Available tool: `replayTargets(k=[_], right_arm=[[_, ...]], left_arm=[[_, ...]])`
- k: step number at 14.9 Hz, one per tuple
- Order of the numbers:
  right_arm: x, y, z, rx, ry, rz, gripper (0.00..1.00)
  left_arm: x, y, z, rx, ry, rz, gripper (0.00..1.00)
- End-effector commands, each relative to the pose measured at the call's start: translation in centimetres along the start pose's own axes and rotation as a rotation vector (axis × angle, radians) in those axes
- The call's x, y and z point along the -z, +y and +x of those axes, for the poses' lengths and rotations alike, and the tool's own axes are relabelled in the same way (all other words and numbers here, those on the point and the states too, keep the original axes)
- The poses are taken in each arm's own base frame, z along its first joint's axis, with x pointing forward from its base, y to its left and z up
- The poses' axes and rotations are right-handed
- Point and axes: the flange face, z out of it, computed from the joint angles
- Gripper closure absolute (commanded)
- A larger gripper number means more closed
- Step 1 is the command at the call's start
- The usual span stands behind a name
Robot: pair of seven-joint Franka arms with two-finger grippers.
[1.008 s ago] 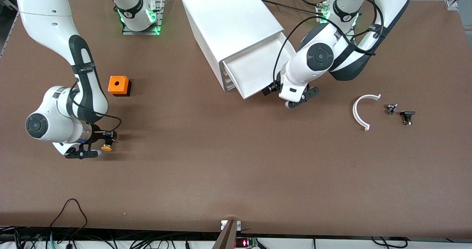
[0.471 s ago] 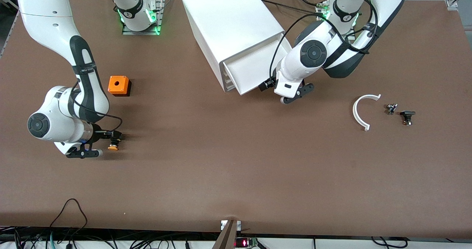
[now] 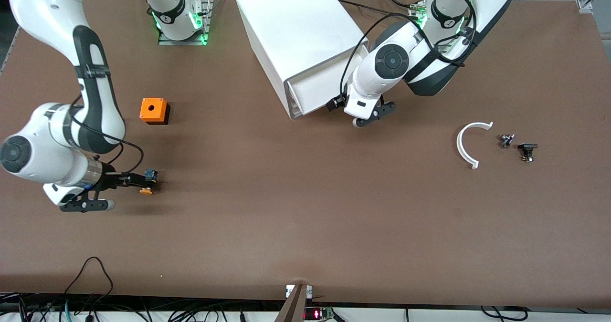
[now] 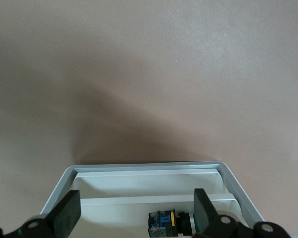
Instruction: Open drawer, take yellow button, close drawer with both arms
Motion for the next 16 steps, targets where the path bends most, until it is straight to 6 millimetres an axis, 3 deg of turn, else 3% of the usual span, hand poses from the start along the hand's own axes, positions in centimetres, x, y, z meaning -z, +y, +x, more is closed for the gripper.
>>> replayTargets(k=[1, 7, 8, 9, 16], right_arm=[[5.2, -1.3, -0.3, 0.029, 0.014, -0.005, 0.0], [13.4, -2.1, -3.1, 0.061, 0.001, -0.045, 0.0], [14.1, -2.9, -3.5, 0.071, -0.014, -0.051, 0.0], [16.1, -3.5, -4.4, 0.073, -0.011, -0.046, 0.0], [25.3, -3.0, -9.4, 0.002, 0.019, -0.056, 0.0]], left_arm=[[-1.1, 0.1, -2.3, 0.016, -0.01, 0.005, 0.0], [-1.9, 0.5, -4.9, 0.006, -0.022, 0.031, 0.0], [-2.1, 0.7, -6.0, -0.001, -0.027, 0.034, 0.0], [-2.4, 0.7, -6.5, -0.002, -0.036, 0.037, 0.0], [-3.2, 1.2, -8.1, -0.033, -0.069, 0.044, 0.0]])
